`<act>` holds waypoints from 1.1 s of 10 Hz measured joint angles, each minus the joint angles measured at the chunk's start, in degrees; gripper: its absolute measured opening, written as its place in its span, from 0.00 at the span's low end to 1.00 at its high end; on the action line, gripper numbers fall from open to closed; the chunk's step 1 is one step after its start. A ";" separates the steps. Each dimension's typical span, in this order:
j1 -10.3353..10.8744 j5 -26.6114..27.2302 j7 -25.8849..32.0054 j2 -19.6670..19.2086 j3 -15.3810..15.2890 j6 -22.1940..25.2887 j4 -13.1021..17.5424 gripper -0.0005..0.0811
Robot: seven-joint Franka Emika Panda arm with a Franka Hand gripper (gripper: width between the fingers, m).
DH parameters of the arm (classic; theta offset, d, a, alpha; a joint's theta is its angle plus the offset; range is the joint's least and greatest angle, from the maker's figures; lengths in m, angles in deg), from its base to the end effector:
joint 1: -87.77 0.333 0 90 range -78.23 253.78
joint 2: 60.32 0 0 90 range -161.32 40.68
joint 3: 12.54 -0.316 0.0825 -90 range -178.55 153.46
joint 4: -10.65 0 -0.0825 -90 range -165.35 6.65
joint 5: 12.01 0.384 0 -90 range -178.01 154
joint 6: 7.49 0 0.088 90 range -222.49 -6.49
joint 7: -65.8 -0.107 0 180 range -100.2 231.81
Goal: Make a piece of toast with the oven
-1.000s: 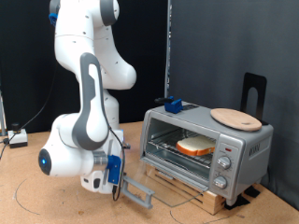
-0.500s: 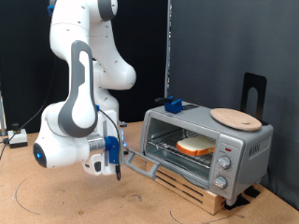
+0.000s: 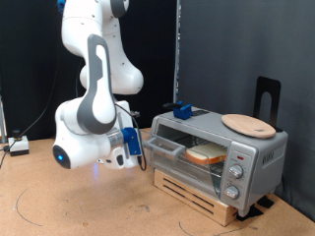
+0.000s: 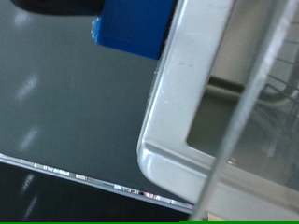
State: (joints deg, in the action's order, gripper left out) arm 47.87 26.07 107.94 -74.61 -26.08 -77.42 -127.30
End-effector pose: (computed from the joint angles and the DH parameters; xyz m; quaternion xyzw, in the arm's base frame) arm 0.3432 -0.0764 0.2360 -0.7115 0.0032 0.3296 0.6206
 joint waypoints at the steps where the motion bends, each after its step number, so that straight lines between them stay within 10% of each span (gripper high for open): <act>1: 0.32 0.25 0.34 1.63 -0.95 -0.43 -1.58 1.00; 7: 2.65 9.63 -1.56 13.43 -5.25 -4.91 -11.57 1.00; 11: 1.01 11.07 -8.47 16.55 -3.78 -13.10 -11.25 1.00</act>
State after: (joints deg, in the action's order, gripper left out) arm 48.88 37.14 99.47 -58.06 -29.87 -90.52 -138.55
